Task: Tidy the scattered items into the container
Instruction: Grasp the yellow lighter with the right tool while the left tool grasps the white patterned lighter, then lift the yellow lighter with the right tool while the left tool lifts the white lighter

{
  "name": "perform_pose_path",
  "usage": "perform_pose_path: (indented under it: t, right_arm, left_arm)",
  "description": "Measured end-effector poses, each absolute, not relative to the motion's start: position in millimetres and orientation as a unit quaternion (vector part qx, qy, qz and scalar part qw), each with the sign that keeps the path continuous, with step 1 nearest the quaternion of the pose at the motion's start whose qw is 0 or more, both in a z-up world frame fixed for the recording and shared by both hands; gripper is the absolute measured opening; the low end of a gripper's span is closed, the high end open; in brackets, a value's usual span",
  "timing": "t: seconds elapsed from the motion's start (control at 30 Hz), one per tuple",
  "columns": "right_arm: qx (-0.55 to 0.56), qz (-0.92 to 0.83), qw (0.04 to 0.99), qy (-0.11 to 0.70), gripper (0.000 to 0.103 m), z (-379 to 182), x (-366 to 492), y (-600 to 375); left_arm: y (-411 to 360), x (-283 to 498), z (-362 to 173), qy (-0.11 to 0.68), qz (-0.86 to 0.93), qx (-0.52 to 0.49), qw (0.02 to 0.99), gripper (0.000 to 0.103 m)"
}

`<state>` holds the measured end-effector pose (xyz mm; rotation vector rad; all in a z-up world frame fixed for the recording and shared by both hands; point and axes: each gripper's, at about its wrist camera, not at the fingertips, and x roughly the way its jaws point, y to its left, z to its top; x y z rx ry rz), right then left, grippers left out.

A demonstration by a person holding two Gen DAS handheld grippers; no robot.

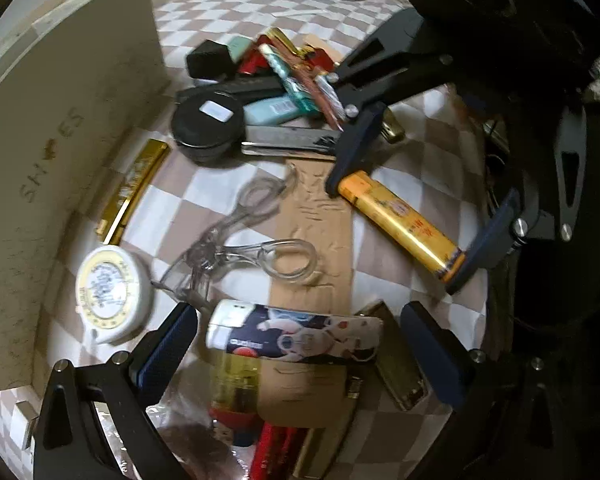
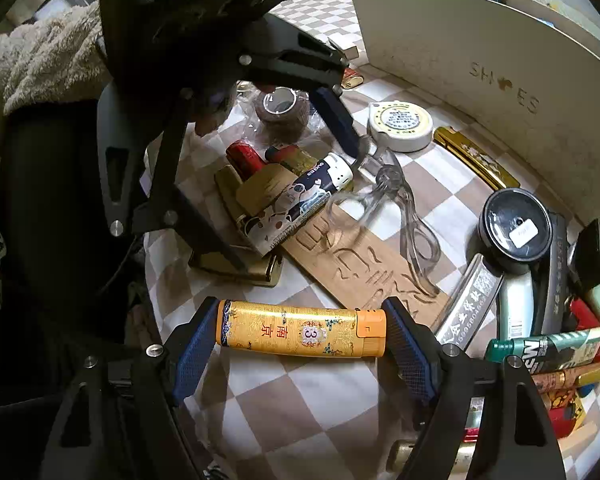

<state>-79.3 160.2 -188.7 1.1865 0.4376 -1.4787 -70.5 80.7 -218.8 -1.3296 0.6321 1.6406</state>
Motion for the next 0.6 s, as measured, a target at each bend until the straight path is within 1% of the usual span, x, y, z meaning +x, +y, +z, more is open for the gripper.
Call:
perform_pose_path:
  t: [0.07,0.13,0.23,0.3,0.33,0.37,0.47,0.6]
  right_arm:
    - [0.506,-0.629,0.562,0.180,0.081,-194,-110,187]
    - [0.505,-0.630,0.560,0.182,0.081,-202,-140,171]
    - [0.501,-0.632,0.559,0.191,0.081,-203,-136,169]
    - [0.499,-0.633,0.558,0.196,0.081,-217,-113,189]
    - [0.499,-0.634,0.557,0.198,0.081,-217,-113,189]
    - [0.498,-0.634,0.556,0.199,0.081,-219,-113,186]
    - [0.497,-0.636,0.554,0.203,0.081,-221,-114,185]
    - [0.494,-0.640,0.548,0.216,0.081,-221,-110,182]
  left_arm:
    - [79,-67,-220,0.259,0.660,-0.541,0.453,0.101]
    - [77,-65,-219,0.257,0.658,-0.544,0.453,0.101]
    - [72,-62,-217,0.248,0.659,-0.546,0.454,0.101]
    - [68,-59,-216,0.249,0.662,-0.545,0.450,0.097]
    - [66,-58,-216,0.251,0.666,-0.543,0.445,0.091]
    - [64,-57,-216,0.252,0.669,-0.542,0.442,0.088]
    - [56,-56,-214,0.244,0.675,-0.543,0.437,0.084]
    - [49,-48,-212,0.253,0.677,-0.535,0.437,0.084]
